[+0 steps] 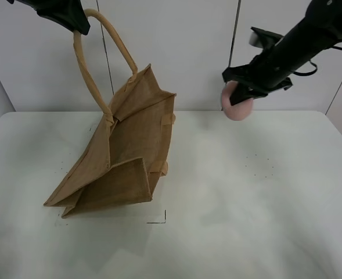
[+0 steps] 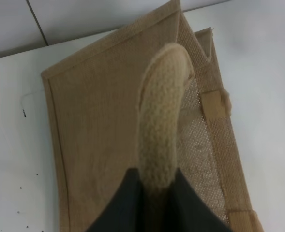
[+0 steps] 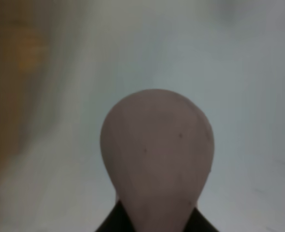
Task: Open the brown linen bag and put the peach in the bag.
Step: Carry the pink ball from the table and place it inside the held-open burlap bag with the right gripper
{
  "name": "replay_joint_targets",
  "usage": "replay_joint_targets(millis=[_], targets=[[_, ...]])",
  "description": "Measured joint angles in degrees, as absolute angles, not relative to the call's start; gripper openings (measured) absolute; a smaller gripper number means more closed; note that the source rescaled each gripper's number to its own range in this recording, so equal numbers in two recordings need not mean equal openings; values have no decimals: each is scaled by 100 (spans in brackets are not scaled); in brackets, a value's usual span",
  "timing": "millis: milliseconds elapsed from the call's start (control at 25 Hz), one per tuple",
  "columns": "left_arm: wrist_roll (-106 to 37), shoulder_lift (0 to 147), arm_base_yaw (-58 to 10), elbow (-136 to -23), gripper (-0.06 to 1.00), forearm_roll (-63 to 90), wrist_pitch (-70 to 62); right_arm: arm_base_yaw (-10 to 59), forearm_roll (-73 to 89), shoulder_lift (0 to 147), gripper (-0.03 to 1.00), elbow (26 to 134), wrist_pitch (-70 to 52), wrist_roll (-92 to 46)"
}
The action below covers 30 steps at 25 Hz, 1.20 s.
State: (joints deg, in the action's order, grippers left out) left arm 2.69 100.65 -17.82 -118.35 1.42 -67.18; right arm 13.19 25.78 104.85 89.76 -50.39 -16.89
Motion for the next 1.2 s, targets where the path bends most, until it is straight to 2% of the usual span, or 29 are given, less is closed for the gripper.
replay_joint_targets(millis=[280,480,920,1200], targets=[[269,10065,-1782,-11835,0,142,-6718,2718,2989,10820,0,8976,-3961,-2433],[269,10065,-1782,-11835,0,142,-6718,3263,3524,11400,0,8976,-2974,-3271],[269,10065,-1782,-11835,0,142,-6718,3527,5934,12599,0,8959,-1804,-6359],[269,10065,-1782,-11835,0,142,-6718,3534,7244,13017,0,9018,-1669,-7417]])
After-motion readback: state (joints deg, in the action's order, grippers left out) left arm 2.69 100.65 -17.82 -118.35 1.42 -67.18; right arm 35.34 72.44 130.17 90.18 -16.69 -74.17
